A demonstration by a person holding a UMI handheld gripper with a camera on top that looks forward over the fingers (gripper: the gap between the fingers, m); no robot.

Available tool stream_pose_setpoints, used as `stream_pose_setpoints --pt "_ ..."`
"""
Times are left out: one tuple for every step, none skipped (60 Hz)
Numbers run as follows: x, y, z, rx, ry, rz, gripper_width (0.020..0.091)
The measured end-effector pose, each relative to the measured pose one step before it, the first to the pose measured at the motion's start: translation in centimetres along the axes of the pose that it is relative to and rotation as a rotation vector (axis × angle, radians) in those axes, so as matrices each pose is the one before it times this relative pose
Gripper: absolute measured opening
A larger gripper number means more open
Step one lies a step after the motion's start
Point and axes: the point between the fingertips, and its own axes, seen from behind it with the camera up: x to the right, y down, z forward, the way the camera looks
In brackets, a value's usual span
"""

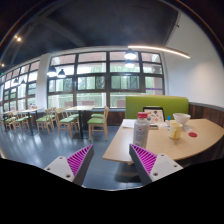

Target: Pour water

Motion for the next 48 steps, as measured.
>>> stream_pose_setpoints --pt "-0.357 -0.089 -0.558 0.00375 0.0085 0.0015 0.081" --pt "0.268 -0.061 0.071 0.0036 0.00694 0.0014 0.0811" --pt "0.274 -0.04 0.083 0.00338 0.00673 0.0013 0.081" --pt "0.279 -0.029 0.117 0.00404 0.00654 0.001 0.0811" --pt "0.319 -0.044 0.15 0.00447 0.00694 0.0017 0.0812" --pt "0.385 -0.047 0.158 0.00263 0.00716 0.0008 0.0809" --pt "0.679 0.073 0.773 0.00057 0.00568 -0.0023 0.0809" --pt "1.069 -0.139 0.031 -0.00224 0.00414 -0.0021 0.0811" --pt "0.365 -0.026 0.181 0.0018 0.00607 -0.0026 0.081" --pt "0.44 -0.122 0.294 0.00522 0.00637 -0.003 0.081" --pt "0.498 -0.092 0.381 0.00457 0.00823 -0.004 0.081" --pt "-0.082 0.205 0.573 0.00075 0.01163 -0.0066 0.0809" --pt "0.604 0.109 0.471 -0.00386 0.01052 -0.0079 0.081" --pt "0.583 0.115 0.466 -0.00345 0.01094 -0.0083 0.0812" --pt "-0.574 0.159 -0.049 -0.00315 0.01439 -0.0067 0.0811" --pt "2.271 0.163 1.689 -0.00161 0.0052 -0.0101 0.0811" --pt "0.456 0.145 0.39 -0.00327 0.01148 -0.0066 0.081" --pt "0.424 0.144 0.418 -0.00187 0.01174 -0.0049 0.0809" --pt "0.406 0.048 0.428 -0.00058 0.01018 -0.003 0.0808" --pt "0.359 0.042 0.482 -0.00035 0.0078 -0.0018 0.0808" --pt "-1.231 -0.083 -0.804 -0.00232 0.01108 0.0005 0.0808" --pt "0.301 0.049 0.505 -0.00049 0.00517 -0.0014 0.0809" --pt "1.337 0.272 1.453 0.00121 0.00067 -0.0016 0.081" --pt "0.763 0.134 1.385 -0.00008 0.00102 -0.001 0.0806" --pt "0.122 0.042 0.471 -0.00108 0.00239 0.0006 0.0807" --pt "0.068 -0.025 0.481 0.00091 0.00012 0.0006 0.0806" --pt "0.005 -0.093 0.519 0.00309 -0.00214 -0.0004 0.0805" --pt "-0.017 -0.043 0.532 0.00343 -0.00257 -0.0016 0.0808" --pt "-0.002 -0.042 0.518 0.00137 -0.00167 -0.0023 0.0809" --pt "-0.043 0.002 0.49 -0.00028 -0.00015 -0.0018 0.0813" --pt "0.065 -0.008 0.487 -0.00055 0.00183 -0.0012 0.0813" --pt "-0.104 -0.02 0.531 0.00049 0.00392 -0.0006 0.0813" --pt "0.008 -0.113 0.525 0.00063 0.00345 -0.0012 0.0813" --pt "0.021 0.014 0.803 0.00407 0.00258 -0.0012 0.0813" --pt "-0.04 -0.133 0.428 0.00539 0.00338 0.0004 0.0813" --pt "0.02 -0.165 0.459 0.00492 0.0047 0.0015 0.0812" --pt "0.06 -0.104 0.487 0.0031 0.00599 0.0033 0.0811" --pt "0.055 -0.091 0.456 0.00183 0.00602 0.0043 0.081" --pt "0.021 -0.117 0.432 0.00241 0.0045 0.0051 0.081" --pt "-0.001 -0.14 0.463 0.00426 0.00281 0.006 0.0811" --pt "0.004 -0.186 0.424 0.00779 0.00285 0.0069 0.0809" --pt "-0.004 -0.233 0.41 0.00981 0.00308 0.0088 0.0804" --pt "-0.619 -0.237 -0.95 0.00846 0.0053 0.0101 0.0815" --pt "0.455 -0.087 1.338 0.00517 -0.00447 0.0112 0.0727" --pt "0.017 0.012 0.354 0.00156 0.00008 0.0107 0.064" --pt "-0.13 0.308 0.264 -0.00927 -0.00502 0.0056 0.0552" --pt "-0.171 0.385 0.109 -0.01167 -0.007 0.009 0.0465" --pt "-0.055 -0.327 0.118 0.01872 -0.00332 -0.0002 0.0462"
